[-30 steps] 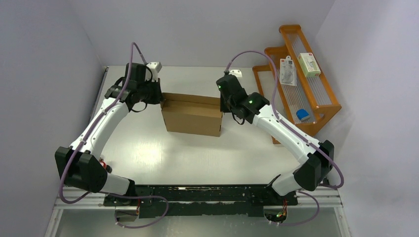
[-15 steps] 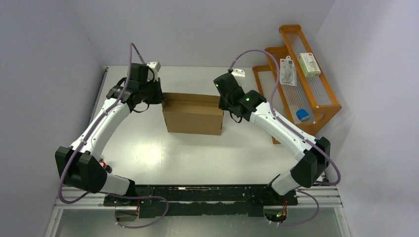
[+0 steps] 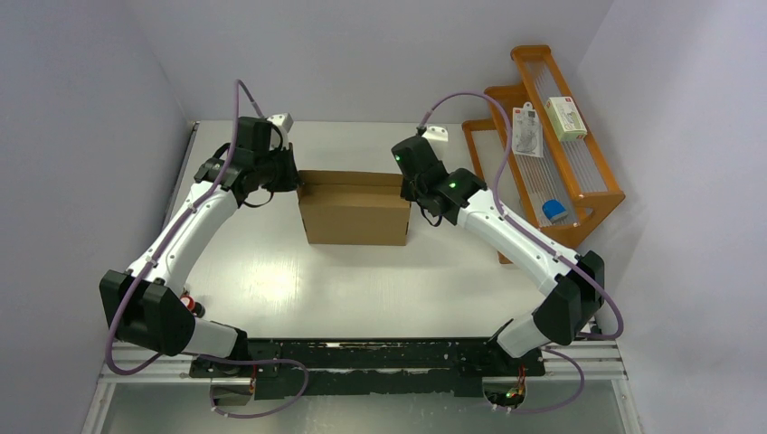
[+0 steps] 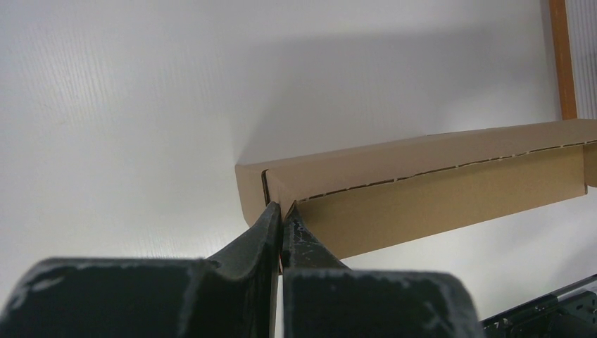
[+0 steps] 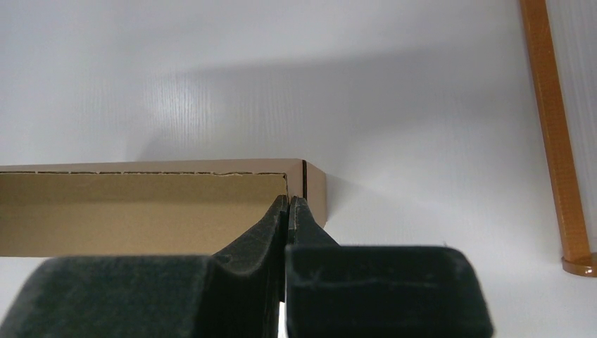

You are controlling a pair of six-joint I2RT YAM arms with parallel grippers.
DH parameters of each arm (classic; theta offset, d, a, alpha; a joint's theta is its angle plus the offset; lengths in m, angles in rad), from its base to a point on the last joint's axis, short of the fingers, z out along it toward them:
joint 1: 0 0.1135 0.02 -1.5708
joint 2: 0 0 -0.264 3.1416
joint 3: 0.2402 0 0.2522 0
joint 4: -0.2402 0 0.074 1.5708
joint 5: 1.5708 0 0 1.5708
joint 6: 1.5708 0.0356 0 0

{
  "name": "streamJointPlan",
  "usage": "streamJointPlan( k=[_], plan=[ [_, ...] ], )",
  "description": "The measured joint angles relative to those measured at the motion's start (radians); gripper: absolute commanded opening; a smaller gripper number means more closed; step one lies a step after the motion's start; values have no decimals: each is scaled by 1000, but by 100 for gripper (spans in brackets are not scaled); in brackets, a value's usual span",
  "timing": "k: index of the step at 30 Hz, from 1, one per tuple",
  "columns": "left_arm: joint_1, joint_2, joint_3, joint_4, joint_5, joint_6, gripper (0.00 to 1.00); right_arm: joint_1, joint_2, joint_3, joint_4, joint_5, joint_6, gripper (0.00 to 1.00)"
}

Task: Fold the paper box

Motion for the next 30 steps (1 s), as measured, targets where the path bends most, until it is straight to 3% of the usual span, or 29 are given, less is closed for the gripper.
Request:
streamJointPlan(
  k=[18, 30],
  plan=[
    [-23, -14, -18, 11, -51, -32, 5, -2, -24, -61, 82, -2, -26, 0],
    [-77, -107, -154, 121, -151, -62, 5, -3, -130, -247, 280, -26, -47, 0]
  ],
)
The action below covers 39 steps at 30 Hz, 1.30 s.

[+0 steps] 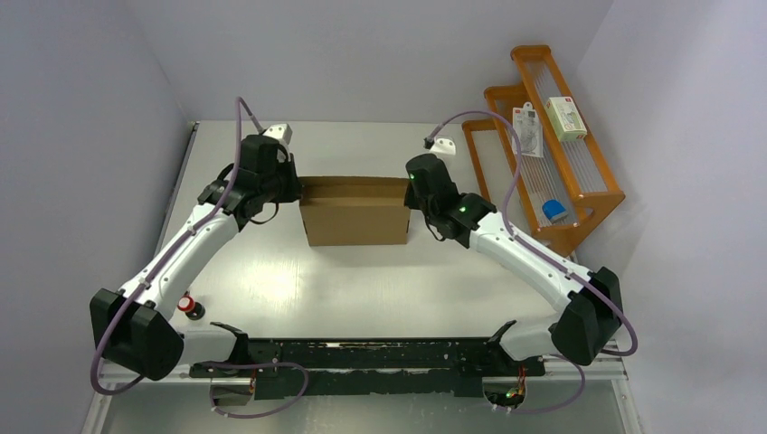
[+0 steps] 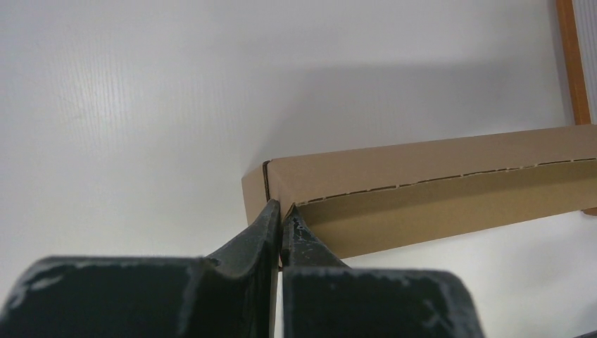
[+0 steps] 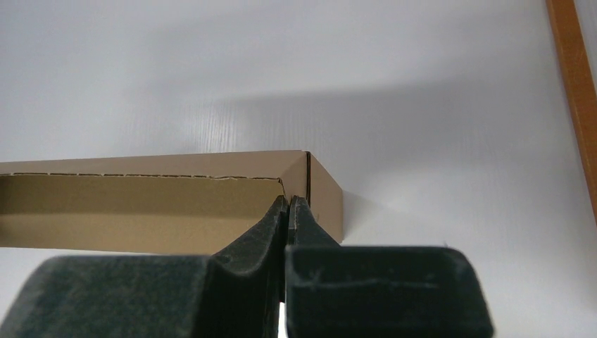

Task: Fold the paper box

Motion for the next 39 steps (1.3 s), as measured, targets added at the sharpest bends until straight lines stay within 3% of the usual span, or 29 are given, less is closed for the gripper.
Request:
streamJointPlan(
  k=[12, 18, 22, 25, 27, 31, 39],
  plan=[
    [-50, -137, -228, 225, -103, -82, 6, -8, -107, -246, 309, -38, -42, 0],
    [-55, -203, -326, 321, -114, -117, 18, -10, -137, -312, 402, -53, -55, 8],
    [-58, -229, -350, 311, -113, -138, 38, -10, -140, -313, 394, -73, -67, 22],
    [-63, -259, -353, 288, -110, -159, 61, -8, -142, -313, 351, -125, -84, 40],
    [-64, -282, -355, 244, -111, -169, 71, -6, -155, -308, 331, -161, -92, 52],
    [-64, -328, -356, 185, -109, -179, 79, -4, -186, -293, 262, -203, -106, 68],
    [-47, -394, -279, 94, -88, -203, 97, -9, -196, -172, 162, -223, -90, 85]
  ],
)
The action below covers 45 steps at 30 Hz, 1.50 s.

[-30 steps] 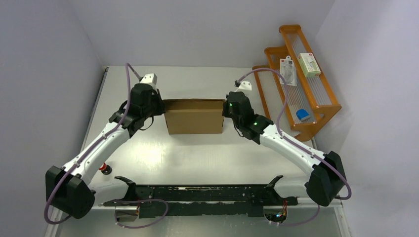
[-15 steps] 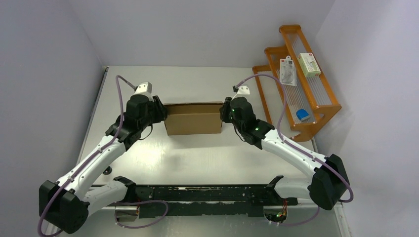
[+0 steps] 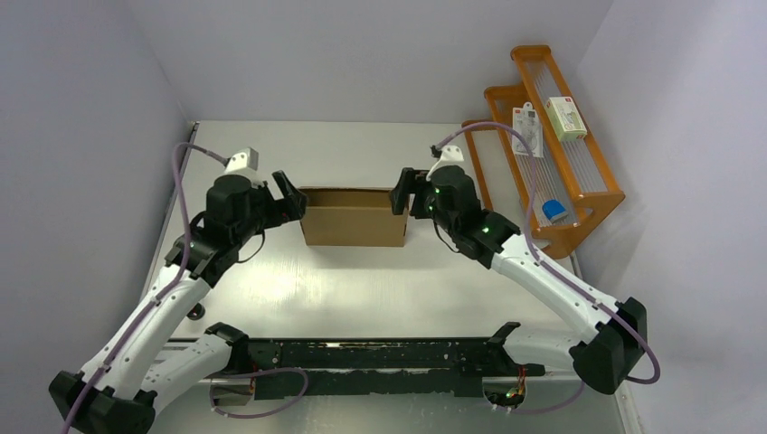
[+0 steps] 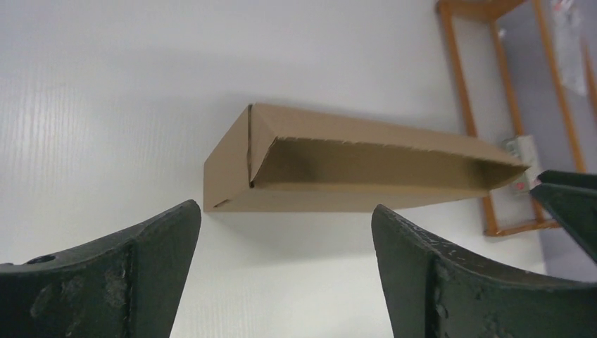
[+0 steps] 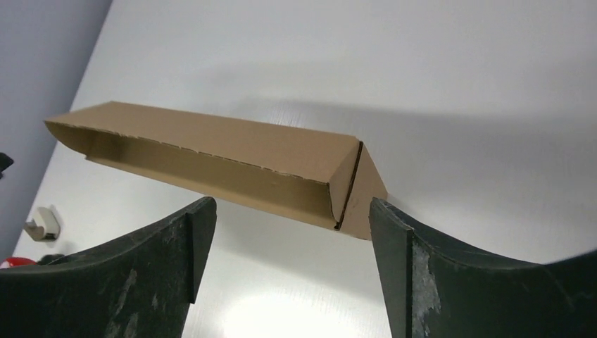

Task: Fold the paper box

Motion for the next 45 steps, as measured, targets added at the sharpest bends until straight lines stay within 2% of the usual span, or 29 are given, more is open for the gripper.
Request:
streamJointPlan(
  k=[4, 7, 11, 15, 26, 32, 36, 45],
  plan=[
    [23, -35, 40, -1, -24, -26, 98, -26, -33, 8, 1, -3, 44, 85],
    [92, -13, 52, 8, -7, -55, 97, -70, -47, 8, 20, -11, 92, 82],
    [228, 77, 49, 55, 119, -105, 92, -137, -45, -8, 65, -62, 159, 79],
    [293, 158, 24, 111, 250, -149, 89, -197, -32, -47, 105, -138, 221, 75],
    [304, 215, -10, 232, 430, -204, 77, -259, 19, -134, 212, -307, 319, 65],
    [306, 229, -64, 272, 484, -220, 58, -266, 43, -173, 273, -383, 344, 60],
    [306, 226, -87, 316, 518, -228, 49, -267, 43, -196, 305, -409, 350, 59],
    [312, 186, -139, 351, 533, -214, 45, -267, 43, -277, 401, -455, 363, 56]
  ],
)
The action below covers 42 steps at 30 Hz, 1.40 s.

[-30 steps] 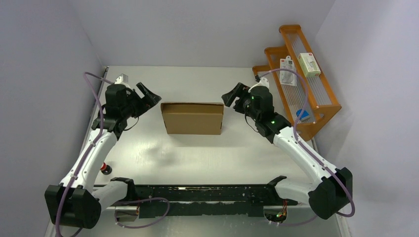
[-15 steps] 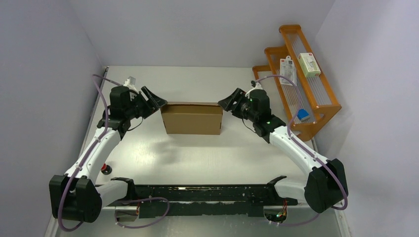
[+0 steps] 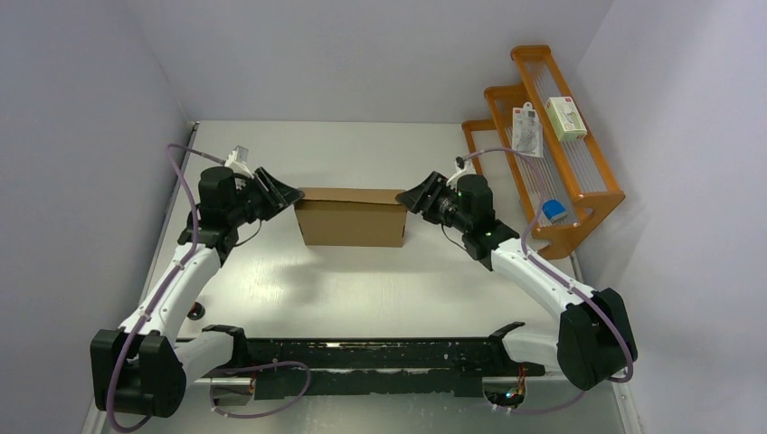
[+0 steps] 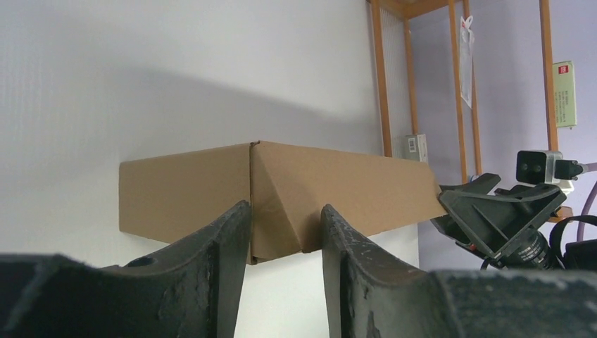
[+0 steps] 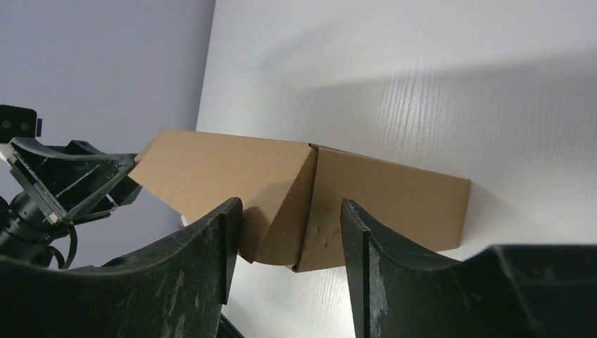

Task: Fold the paper box

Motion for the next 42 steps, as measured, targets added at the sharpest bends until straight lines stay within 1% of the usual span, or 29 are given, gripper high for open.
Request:
streamJointPlan(
  k=[6, 14, 18, 21, 25, 28, 30, 33, 35, 39, 42],
  plan=[
    [0, -16, -23, 12, -1, 34, 45, -1, -5, -48, 71, -13, -3, 54],
    [0, -15, -48, -13, -23, 93, 45, -2, 2, -85, 133, -22, -27, 52],
    [0, -15, -61, -6, -30, 105, 40, -2, 19, -104, 183, -33, -33, 45],
    [-1, -14, -77, 26, -31, 105, 37, -2, 30, -134, 250, -35, -34, 42],
    [-1, -8, -94, 61, -31, 104, 31, -5, 35, -181, 337, -31, -31, 34],
    [-1, 0, -101, 89, -31, 104, 29, -17, 40, -222, 416, -53, -17, 33],
    [-1, 5, -106, 105, -29, 104, 28, -40, 47, -232, 446, -88, -4, 36],
    [0, 10, -112, 126, -26, 104, 27, -70, 54, -223, 447, -159, 7, 43],
    [0, 13, -112, 133, -23, 104, 26, -85, 53, -205, 420, -193, 6, 44],
    [3, 14, -120, 148, -16, 102, 25, -104, 52, -168, 352, -235, -7, 38],
    [7, 14, -126, 161, -9, 97, 24, -109, 57, -154, 332, -253, -24, 33]
  ],
)
